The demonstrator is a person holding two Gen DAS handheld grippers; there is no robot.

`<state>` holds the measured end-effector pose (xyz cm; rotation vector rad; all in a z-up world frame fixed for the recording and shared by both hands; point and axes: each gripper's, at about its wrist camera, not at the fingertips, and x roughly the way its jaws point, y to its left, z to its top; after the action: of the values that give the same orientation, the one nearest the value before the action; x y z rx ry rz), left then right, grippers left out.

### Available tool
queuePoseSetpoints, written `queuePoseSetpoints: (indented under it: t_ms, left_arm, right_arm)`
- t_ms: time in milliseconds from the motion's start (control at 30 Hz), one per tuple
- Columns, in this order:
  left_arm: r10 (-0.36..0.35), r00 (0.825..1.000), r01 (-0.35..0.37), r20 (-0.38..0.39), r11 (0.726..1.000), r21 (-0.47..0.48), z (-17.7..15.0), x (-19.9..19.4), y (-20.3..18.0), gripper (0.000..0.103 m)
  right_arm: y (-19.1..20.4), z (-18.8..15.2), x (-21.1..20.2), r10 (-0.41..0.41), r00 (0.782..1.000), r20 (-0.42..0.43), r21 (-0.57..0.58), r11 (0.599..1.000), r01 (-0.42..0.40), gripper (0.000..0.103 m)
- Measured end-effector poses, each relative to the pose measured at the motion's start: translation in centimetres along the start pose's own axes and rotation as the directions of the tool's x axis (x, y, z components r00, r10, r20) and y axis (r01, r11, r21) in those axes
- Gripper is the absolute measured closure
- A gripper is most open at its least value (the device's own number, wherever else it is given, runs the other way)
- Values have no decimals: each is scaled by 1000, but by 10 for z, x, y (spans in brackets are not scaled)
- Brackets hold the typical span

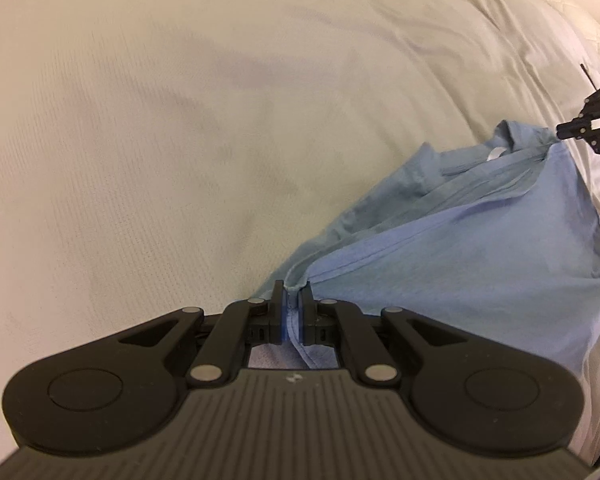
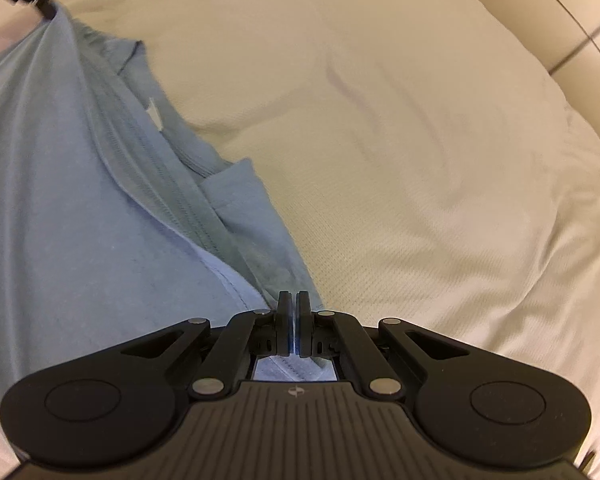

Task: Fold clothes
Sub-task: 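Lower the held hem onto the collar with both grippers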

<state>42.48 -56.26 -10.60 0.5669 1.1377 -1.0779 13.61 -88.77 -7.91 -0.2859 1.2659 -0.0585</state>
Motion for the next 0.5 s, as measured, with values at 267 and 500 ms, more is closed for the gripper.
queuePoseSetpoints:
  t_ms: [267,500]
  left_arm:
    - [-1,1000,1,0,1000,-10,-8,5,2,100]
    - [11,1000,-11,-21,1000,27,-6,10,-2,100]
  right_arm:
    - [-12,-43,-9,42,999,19,199,979,-45,73]
    - [-18,-49,7,70,997,19,271,960,-73,73]
